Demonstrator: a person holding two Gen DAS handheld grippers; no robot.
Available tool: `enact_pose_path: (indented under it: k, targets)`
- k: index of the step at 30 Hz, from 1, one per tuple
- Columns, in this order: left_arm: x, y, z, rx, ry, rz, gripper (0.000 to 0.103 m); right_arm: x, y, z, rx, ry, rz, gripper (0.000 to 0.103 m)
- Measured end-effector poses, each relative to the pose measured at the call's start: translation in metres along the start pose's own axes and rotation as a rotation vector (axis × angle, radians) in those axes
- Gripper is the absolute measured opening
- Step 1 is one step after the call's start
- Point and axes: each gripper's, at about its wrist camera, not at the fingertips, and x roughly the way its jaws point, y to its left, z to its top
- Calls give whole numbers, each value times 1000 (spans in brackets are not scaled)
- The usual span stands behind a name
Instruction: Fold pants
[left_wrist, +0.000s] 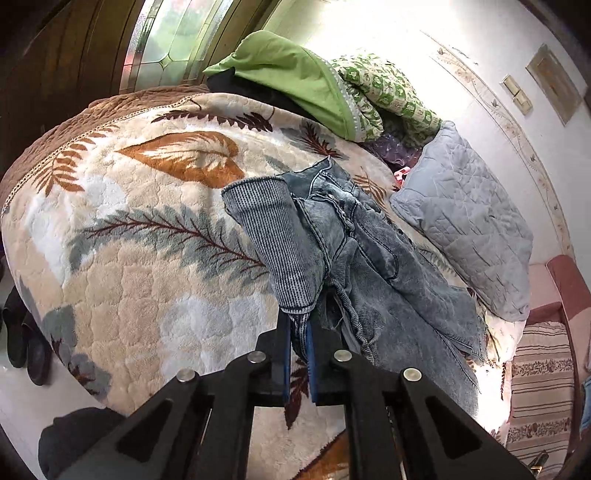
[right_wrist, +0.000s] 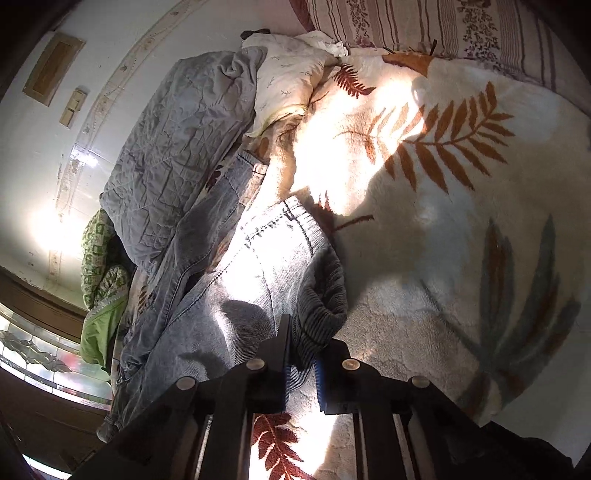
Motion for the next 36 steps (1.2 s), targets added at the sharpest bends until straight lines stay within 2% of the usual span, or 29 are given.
enact_pose_path:
  k: [6, 12, 16, 18, 19, 21, 23, 25, 26, 27, 28, 29, 30, 32, 34, 36]
  targets:
    - [18, 27, -19, -94, 94, 44, 7, 2, -7, -1, -6, 40, -73, 11]
    - [-10, 12, -17, -56, 3, 20, 7, -12, 3, -3, -63, -25, -122, 11]
    - [-14, 20, -26, -83, 6, 26, 7, -1, -4, 2, -34, 12, -153, 12]
    - [-10, 23, -30, -83, 26, 50, 6, 0, -6, 4, -30, 8, -172, 17]
    - [-8, 25, -32, -83, 32, 86, 5, 0, -6, 4, -33, 6, -185, 20]
    - [-1, 34, -32, -95, 68, 119, 5, 3, -7, 5, -28, 21, -233, 33]
    - [-7, 45, -30, -131, 50, 152, 6, -3, -11, 6, -2, -5, -251, 35]
    - [-21, 45, -27, -117, -11, 172, 12, -16, -10, 8, 13, -61, -268, 35]
    - [-27, 43, -24, -108, -34, 167, 27, -22, -5, 8, 2, -92, -258, 36]
    - [-31, 38, -21, -97, -53, 150, 47, -27, 2, 9, -23, -109, -236, 38]
    - [-34, 32, -19, -78, -74, 132, 56, -27, 10, 10, -54, -102, -207, 42]
    - [-37, 23, -17, -49, -102, 120, 63, -25, 20, 11, -88, -85, -172, 55]
    - [-38, 14, -15, -16, -120, 107, 64, -22, 30, 10, -120, -73, -136, 61]
    - [-31, -5, -12, 56, -109, 69, 71, -13, 46, 6, -177, -46, -59, 61]
    - [-17, -17, -13, 111, -73, 63, 72, 5, 49, 2, -181, 17, -41, 63]
    - [10, -18, -17, 146, 4, 85, 83, 31, 36, -3, -141, 120, -70, 63]
